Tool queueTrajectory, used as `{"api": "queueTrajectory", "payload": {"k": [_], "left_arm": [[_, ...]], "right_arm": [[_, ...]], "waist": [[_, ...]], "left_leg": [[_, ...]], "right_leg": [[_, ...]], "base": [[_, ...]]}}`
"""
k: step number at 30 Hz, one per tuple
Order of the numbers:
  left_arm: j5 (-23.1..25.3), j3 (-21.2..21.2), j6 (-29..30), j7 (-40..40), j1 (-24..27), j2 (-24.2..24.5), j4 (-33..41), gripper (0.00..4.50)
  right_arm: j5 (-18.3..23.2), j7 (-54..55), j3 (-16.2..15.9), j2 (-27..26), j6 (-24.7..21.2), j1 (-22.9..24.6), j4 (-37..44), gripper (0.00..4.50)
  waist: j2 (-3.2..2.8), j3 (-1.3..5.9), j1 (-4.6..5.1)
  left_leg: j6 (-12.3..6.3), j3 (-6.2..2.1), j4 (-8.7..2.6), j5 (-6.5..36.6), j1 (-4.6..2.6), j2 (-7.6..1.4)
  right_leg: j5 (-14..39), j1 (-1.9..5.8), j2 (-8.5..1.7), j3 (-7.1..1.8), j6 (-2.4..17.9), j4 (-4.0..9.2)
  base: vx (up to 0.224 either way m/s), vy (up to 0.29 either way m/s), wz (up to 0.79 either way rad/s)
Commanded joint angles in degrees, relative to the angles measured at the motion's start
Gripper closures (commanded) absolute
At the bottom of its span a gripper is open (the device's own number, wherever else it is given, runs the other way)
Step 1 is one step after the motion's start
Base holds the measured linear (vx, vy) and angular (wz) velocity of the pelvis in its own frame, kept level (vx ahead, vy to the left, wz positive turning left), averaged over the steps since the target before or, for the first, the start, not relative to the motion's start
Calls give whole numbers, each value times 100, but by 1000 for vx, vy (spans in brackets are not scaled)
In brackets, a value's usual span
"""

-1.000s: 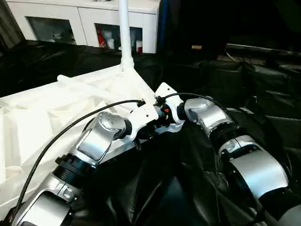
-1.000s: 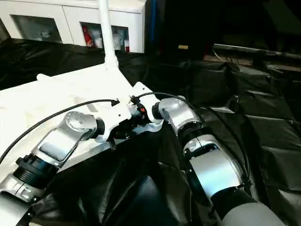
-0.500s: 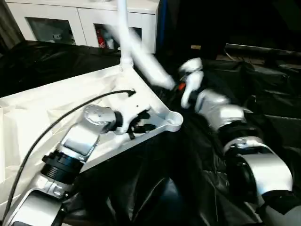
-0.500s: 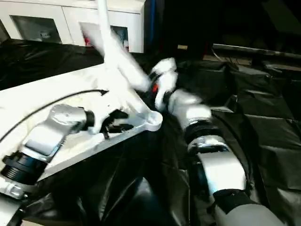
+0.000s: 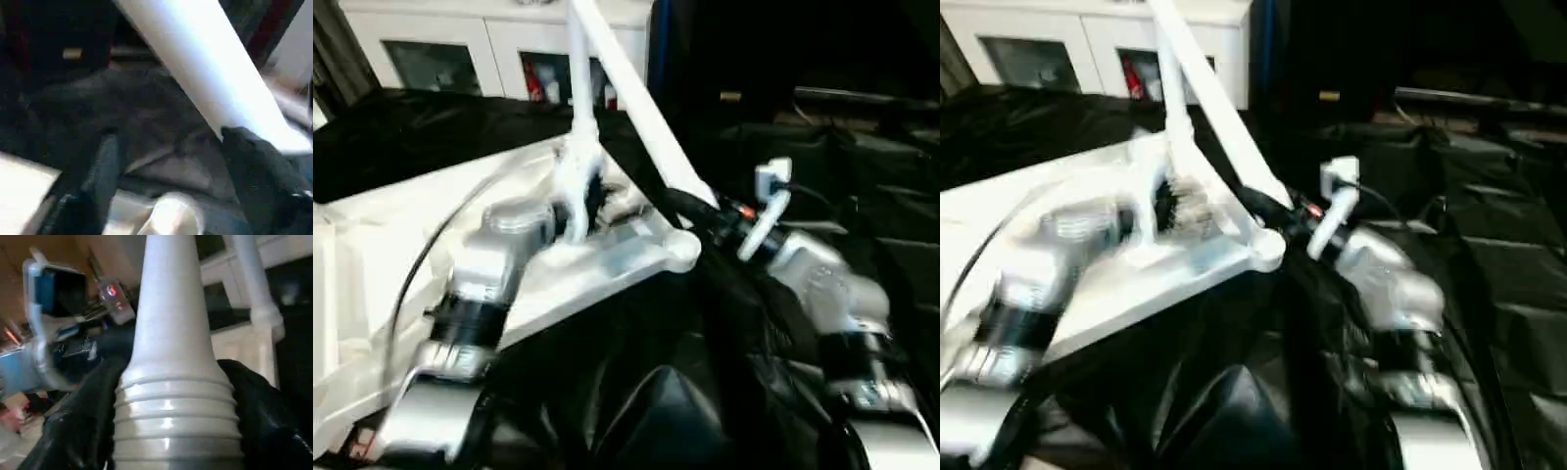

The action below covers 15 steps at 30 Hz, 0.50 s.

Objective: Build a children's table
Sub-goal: Insert table leg to table base

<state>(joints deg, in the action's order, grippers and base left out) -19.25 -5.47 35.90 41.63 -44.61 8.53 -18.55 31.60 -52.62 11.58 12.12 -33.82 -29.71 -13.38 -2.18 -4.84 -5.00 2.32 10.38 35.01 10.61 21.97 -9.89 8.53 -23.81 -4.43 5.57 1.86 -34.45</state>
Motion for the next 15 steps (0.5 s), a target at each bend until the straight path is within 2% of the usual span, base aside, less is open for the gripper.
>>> {"api": "queueTrajectory", "payload": {"k": [1, 2, 3, 5, 6, 9, 12, 15], "left_arm": [[-696, -377, 389, -100, -253, -270, -13, 53], [-954, -513, 508, -109, -349, -430, -11, 53], [-1167, -632, 663, -133, -419, -555, 0, 27], [-1338, -733, 787, -157, -468, -661, 19, 26], [-1674, -907, 1015, -205, -518, -833, 100, 28], [-1987, -1075, 1197, -280, -555, -985, 164, 6], [-2246, -1292, 1345, -525, -631, -1162, 97, 0], [-2307, -1279, 1463, -540, -654, -1206, 113, 0]], "right_arm": [[379, -207, -79, 52, -499, 255, 585, 173], [522, -215, -100, 100, -703, 388, 823, 173], [608, -200, -119, 134, -827, 475, 988, 173], [653, -160, -130, 154, -902, 532, 1098, 173], [681, -53, -96, 151, -971, 543, 1133, 173], [788, 27, -47, 139, -1043, 544, 1189, 173], [1018, 4, -44, 163, -1241, 600, 1366, 174], [1068, 15, -92, 209, -1350, 664, 1482, 174]], "waist": [[66, 499, -60], [48, 504, -75], [49, 502, -76], [40, 512, -99], [32, 511, -88], [38, 507, -92], [68, 509, -88], [66, 510, -102]], "left_leg": [[-442, -108, -352, 834, -98, -268], [-496, -115, -348, 757, -92, -270], [-515, -117, -350, 696, -62, -264], [-532, -125, -345, 656, -68, -277], [-536, -139, -360, 689, -58, -283], [-493, -137, -358, 739, -58, -283], [-558, -127, -350, 681, -52, -262], [-564, -137, -360, 601, -51, -272]], "right_leg": [[1826, 383, -448, -291, 1100, 476], [1820, 366, -449, -294, 1105, 485], [1812, 387, -443, -283, 1086, 483], [1824, 371, -440, -267, 1052, 492], [1860, 361, -438, -256, 1044, 497], [1866, 364, -446, -254, 1055, 507], [1880, 373, -439, -254, 961, 531], [1934, 372, -428, -253, 850, 533]], "base": [[0, 0, 0], [0, 0, 0], [0, 0, 0], [0, 0, 0], [0, 0, 0], [0, 0, 0], [0, 0, 0], [0, 0, 0]]}}
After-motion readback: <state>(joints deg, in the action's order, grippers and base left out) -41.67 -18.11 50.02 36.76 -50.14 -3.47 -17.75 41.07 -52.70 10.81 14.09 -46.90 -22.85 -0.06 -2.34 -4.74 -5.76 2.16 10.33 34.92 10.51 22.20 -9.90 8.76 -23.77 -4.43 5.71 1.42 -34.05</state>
